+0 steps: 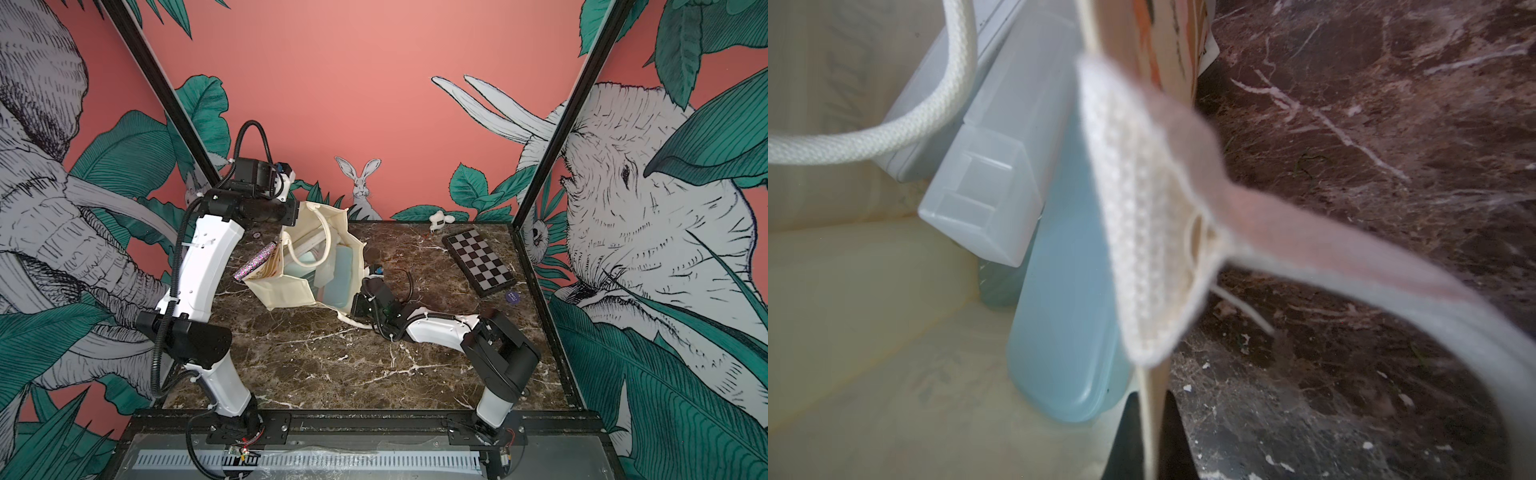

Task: Take out the pencil case from the canvas bag
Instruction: Adjust the canvas bag at the center of the board.

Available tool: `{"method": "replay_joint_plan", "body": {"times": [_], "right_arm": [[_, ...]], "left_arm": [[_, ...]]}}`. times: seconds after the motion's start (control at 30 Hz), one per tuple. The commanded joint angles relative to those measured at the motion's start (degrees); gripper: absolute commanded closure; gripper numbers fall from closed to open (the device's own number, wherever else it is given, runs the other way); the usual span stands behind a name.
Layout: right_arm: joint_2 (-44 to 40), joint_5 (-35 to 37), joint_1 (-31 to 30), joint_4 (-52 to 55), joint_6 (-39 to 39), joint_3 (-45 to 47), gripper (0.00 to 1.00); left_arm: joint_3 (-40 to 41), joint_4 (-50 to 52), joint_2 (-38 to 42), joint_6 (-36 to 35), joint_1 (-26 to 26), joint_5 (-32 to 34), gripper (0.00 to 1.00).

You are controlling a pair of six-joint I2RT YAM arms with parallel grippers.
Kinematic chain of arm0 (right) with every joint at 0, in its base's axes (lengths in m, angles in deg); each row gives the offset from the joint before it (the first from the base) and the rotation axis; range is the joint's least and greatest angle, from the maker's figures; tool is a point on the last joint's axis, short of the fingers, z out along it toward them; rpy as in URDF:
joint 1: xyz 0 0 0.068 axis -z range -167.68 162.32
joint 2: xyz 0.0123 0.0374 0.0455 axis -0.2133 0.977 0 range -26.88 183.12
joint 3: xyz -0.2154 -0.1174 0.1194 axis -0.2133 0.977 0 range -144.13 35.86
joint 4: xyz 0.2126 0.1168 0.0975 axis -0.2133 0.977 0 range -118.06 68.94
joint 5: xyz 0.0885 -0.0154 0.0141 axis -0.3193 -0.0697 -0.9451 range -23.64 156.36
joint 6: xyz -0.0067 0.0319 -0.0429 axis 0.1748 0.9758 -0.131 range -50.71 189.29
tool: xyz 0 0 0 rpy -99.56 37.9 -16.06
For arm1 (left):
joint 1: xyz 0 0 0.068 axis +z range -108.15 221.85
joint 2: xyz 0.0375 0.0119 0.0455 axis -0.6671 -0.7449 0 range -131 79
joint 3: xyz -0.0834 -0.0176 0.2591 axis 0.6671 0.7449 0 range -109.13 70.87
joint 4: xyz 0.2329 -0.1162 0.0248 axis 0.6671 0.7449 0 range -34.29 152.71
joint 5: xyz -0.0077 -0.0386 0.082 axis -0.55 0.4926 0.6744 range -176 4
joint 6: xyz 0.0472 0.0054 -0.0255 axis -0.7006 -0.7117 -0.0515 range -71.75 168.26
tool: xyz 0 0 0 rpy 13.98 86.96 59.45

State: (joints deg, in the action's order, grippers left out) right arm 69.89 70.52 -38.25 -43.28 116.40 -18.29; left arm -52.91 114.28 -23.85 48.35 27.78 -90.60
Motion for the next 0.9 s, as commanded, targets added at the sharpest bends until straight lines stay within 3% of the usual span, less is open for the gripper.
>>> {"method": "replay_joint_plan", "body": {"times": [0.0,0.07,0.2,0.33,0.5,0.73,0.87], "right_arm": [[-1.8,4.47,-0.26,0.27,-1.06,2.09,0.75],[-4.31,6.95,-0.23,1.21,-2.5,3.21,0.56],[-11.14,12.18,-0.34,4.27,-5.7,5.15,0.45],[-17.02,12.69,-0.5,6.8,-8.5,5.36,0.51],[-14.4,1.15,-0.58,6.19,-11.2,-0.7,0.64],[-0.8,-4.51,-0.43,7.71,-7.48,-13.0,0.62],[5.45,-4.37,0.36,9.47,-4.4,-18.78,0.52]], "left_arm": [[1.2,-5.11,1.41,1.85,-0.17,-7.61,1.0],[3.09,-7.27,2.44,2.36,-0.18,-9.78,1.0],[5.43,-9.58,3.8,3.06,-0.33,-12.43,1.0],[5.84,-9.87,4.14,3.37,-0.34,-13.47,1.0],[7.54,-11.53,5.37,4.27,-0.51,-14.62,1.0],[8.82,-12.17,5.83,4.7,-0.7,-14.83,1.0],[9.0,-12.07,5.84,4.66,-0.7,-14.78,1.0]]}}
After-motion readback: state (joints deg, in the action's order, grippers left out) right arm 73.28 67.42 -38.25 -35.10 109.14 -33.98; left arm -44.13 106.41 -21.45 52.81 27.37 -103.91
